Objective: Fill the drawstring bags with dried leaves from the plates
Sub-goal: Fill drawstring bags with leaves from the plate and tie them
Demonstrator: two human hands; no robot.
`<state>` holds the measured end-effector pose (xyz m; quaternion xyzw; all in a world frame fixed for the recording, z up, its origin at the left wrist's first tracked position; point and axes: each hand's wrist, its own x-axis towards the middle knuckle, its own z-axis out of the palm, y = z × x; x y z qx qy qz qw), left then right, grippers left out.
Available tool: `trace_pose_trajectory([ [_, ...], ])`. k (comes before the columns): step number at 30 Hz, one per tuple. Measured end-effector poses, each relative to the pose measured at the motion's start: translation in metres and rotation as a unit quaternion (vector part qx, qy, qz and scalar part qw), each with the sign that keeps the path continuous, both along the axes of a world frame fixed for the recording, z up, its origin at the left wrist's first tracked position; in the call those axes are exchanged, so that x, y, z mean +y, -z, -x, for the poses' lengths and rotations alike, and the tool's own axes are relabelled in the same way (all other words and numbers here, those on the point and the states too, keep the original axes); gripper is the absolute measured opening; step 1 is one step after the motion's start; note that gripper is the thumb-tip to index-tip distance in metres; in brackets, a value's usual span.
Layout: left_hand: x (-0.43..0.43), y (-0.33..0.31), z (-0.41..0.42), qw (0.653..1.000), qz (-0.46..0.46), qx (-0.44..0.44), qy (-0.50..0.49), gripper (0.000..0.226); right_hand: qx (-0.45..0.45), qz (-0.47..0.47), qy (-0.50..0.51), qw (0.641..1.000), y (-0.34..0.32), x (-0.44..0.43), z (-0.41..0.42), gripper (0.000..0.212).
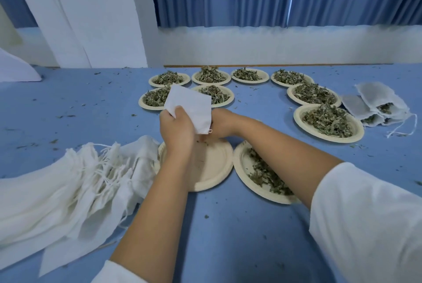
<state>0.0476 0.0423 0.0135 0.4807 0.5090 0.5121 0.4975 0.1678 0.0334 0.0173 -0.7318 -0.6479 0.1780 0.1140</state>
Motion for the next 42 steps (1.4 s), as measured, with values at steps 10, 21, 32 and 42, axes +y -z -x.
trace_pose_trajectory([
  [10, 0.012, 0.003, 0.004, 0.993, 0.062, -0.098, -0.014, 0.033, 0.045, -0.056, 0.246, 0.967, 0.006, 0.027, -0.007, 0.036],
  [21, 0.01, 0.006, 0.001, 0.992, 0.047, -0.12, 0.009, 0.03, 0.206, -0.039, 0.269, 0.94, 0.0, 0.026, 0.011, 0.03],
  [32, -0.031, 0.012, -0.023, 0.981, -0.023, 0.005, 0.192, 0.019, 0.308, -0.113, 0.216, 0.92, -0.025, -0.095, -0.043, 0.023],
  [42, -0.062, 0.017, -0.032, 0.985, -0.068, -0.024, 0.159, 0.048, 0.305, -0.094, 0.149, 0.936, -0.015, -0.155, -0.051, 0.017],
])
